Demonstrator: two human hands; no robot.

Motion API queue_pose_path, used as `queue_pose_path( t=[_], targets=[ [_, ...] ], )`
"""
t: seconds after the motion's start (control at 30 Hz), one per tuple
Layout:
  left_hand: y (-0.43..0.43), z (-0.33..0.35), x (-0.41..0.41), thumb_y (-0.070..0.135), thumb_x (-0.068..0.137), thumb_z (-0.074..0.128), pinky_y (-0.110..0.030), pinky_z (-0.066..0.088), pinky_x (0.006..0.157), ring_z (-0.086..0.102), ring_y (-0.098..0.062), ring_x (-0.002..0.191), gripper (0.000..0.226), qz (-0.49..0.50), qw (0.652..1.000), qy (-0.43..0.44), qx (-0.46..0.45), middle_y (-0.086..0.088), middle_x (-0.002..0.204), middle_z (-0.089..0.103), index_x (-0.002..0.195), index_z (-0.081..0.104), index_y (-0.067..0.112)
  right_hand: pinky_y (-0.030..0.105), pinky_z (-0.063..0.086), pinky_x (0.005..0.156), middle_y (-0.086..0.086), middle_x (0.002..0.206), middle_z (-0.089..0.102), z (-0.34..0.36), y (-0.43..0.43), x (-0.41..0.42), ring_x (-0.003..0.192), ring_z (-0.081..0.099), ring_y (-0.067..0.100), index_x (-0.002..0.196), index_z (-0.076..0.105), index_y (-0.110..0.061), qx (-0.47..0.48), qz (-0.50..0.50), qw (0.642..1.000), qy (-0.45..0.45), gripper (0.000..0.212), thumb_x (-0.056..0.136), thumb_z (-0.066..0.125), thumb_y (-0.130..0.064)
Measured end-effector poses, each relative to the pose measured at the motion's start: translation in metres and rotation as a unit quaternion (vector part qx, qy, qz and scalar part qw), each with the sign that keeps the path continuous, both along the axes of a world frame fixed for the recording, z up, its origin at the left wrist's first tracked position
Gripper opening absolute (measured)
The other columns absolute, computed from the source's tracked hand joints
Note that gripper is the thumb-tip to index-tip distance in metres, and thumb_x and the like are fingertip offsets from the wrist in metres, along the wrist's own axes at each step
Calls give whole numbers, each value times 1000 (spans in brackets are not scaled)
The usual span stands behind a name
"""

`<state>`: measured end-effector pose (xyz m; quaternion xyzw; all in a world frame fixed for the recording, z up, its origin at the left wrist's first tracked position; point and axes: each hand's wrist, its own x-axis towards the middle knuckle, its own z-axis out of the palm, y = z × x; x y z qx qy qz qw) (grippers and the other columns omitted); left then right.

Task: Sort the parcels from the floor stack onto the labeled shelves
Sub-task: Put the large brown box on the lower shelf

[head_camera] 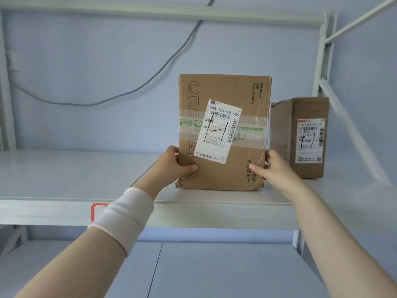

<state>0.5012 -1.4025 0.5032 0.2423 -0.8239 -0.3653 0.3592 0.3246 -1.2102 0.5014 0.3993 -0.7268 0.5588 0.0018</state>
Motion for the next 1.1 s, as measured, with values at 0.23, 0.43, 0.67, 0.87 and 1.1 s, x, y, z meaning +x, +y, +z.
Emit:
queue_pose_path(
  t=[0.23,0.43,0.67,0.87,1.1],
  targets=[
    [-35,13,-43,27,72,79,-40,48,92,55,-27,110,64,27,997,-65,-3,-9,119,56,119,42,5,46,50,93,7,118,60,15,-41,-46,110,59,25,111,44,-14,80,-31,996,5,37,83,69,-16],
    [-59,20,-70,28,68,82,-44,50,93,54,-28,109,67,43,994,-96,-4,-10,119,55,118,44,4,49,54,87,12,115,62,24,-67,-77,105,61,29,107,48,-10,118,-31,993,-8,36,80,72,-14],
    [-76,26,-91,23,69,81,-47,55,84,62,-34,100,62,42,991,-124,5,-16,114,60,116,47,2,51,54,86,14,113,64,30,-88,-98,105,61,30,113,54,-5,155,-41,987,2,42,78,73,-16],
    [-86,28,-102,23,70,80,-46,56,83,61,-31,93,61,51,989,-137,0,-15,116,59,118,48,5,49,56,83,16,113,63,31,-99,-104,103,62,31,114,54,-4,158,-53,986,9,42,79,73,-17],
    [-86,25,-105,23,73,78,-46,53,87,60,-33,99,63,63,989,-131,1,-14,117,55,121,42,3,49,55,84,13,118,58,28,-101,-100,108,58,29,116,51,-4,138,-65,988,-3,42,81,71,-17]
  ],
)
